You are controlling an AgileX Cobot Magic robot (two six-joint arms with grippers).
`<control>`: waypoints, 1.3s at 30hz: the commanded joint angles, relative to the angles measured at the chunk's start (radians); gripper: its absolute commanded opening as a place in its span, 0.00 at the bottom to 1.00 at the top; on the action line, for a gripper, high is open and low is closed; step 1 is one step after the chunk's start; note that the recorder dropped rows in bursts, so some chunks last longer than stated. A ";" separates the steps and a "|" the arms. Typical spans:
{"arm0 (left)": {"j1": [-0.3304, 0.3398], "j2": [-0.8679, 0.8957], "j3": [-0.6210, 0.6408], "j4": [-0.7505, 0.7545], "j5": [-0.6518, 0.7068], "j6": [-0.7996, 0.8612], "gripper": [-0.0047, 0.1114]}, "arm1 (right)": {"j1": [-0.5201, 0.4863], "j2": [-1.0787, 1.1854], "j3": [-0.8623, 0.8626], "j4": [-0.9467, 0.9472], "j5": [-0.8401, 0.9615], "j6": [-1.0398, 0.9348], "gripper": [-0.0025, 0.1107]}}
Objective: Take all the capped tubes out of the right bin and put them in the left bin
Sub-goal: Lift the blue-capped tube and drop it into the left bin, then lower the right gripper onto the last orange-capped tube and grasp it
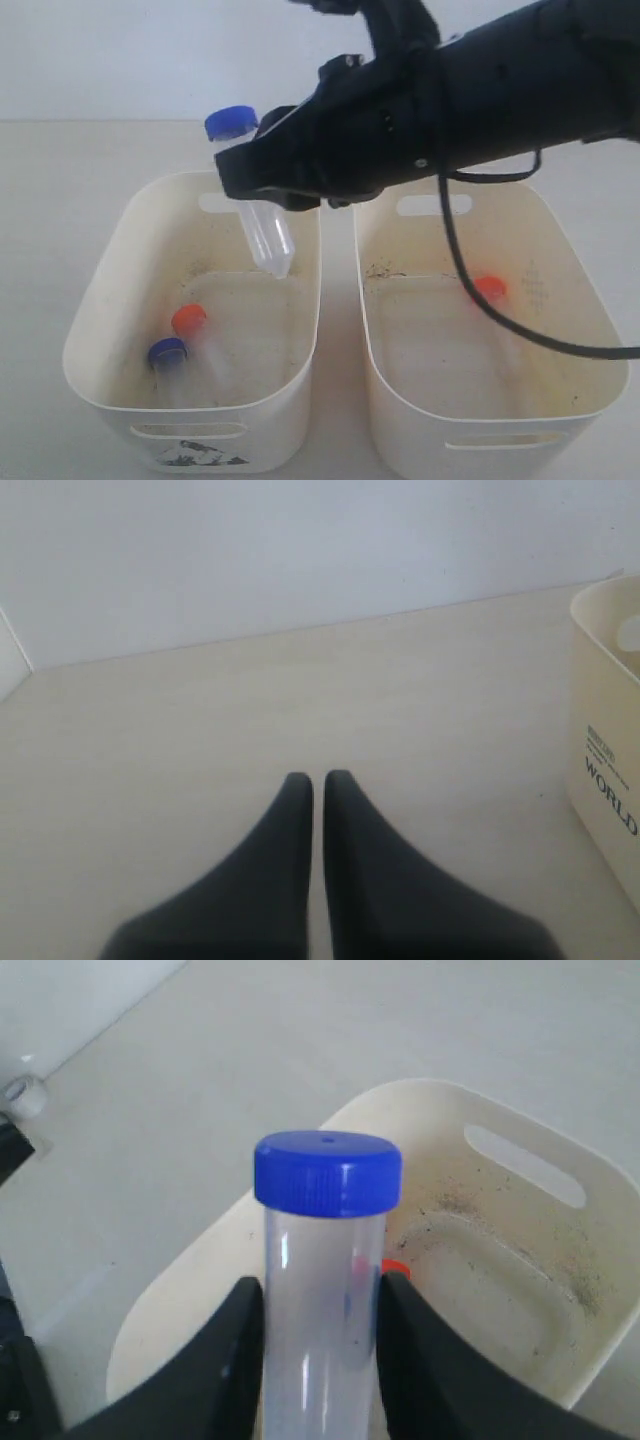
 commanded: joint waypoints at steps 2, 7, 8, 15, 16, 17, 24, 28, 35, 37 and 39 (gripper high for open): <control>0.001 -0.001 -0.004 -0.001 -0.009 -0.012 0.08 | 0.030 0.076 0.000 0.006 -0.089 -0.024 0.34; 0.001 -0.001 -0.004 -0.001 -0.009 -0.012 0.08 | 0.028 0.067 0.000 0.004 -0.103 0.031 0.19; 0.001 -0.001 -0.004 -0.001 -0.009 -0.012 0.08 | 0.028 0.054 -0.001 0.002 -0.111 0.031 0.07; 0.001 -0.001 -0.004 -0.001 -0.009 -0.012 0.08 | 0.026 -0.028 -0.001 -0.055 -0.147 0.158 0.02; 0.001 -0.001 -0.004 -0.001 -0.009 -0.012 0.08 | 0.026 -0.036 -0.001 -0.084 -0.149 0.196 0.02; 0.001 -0.001 -0.004 -0.001 -0.009 -0.012 0.08 | 0.026 -0.041 -0.001 -0.132 -0.149 0.236 0.02; 0.001 -0.001 -0.004 -0.001 -0.009 -0.012 0.08 | 0.009 -0.068 -0.071 -0.676 -0.021 0.715 0.02; 0.001 -0.001 -0.004 -0.001 -0.009 -0.012 0.08 | -0.033 -0.099 -0.162 -0.988 0.223 1.016 0.02; 0.001 -0.001 -0.004 -0.001 -0.009 -0.012 0.08 | -0.045 -0.066 -0.360 -1.323 0.809 1.222 0.02; 0.001 -0.001 -0.004 -0.001 -0.009 -0.012 0.08 | -0.045 -0.029 -0.415 -1.321 0.809 1.194 0.02; 0.001 -0.001 -0.004 -0.001 -0.009 -0.012 0.08 | -0.045 0.011 -0.448 -1.316 0.809 1.184 0.02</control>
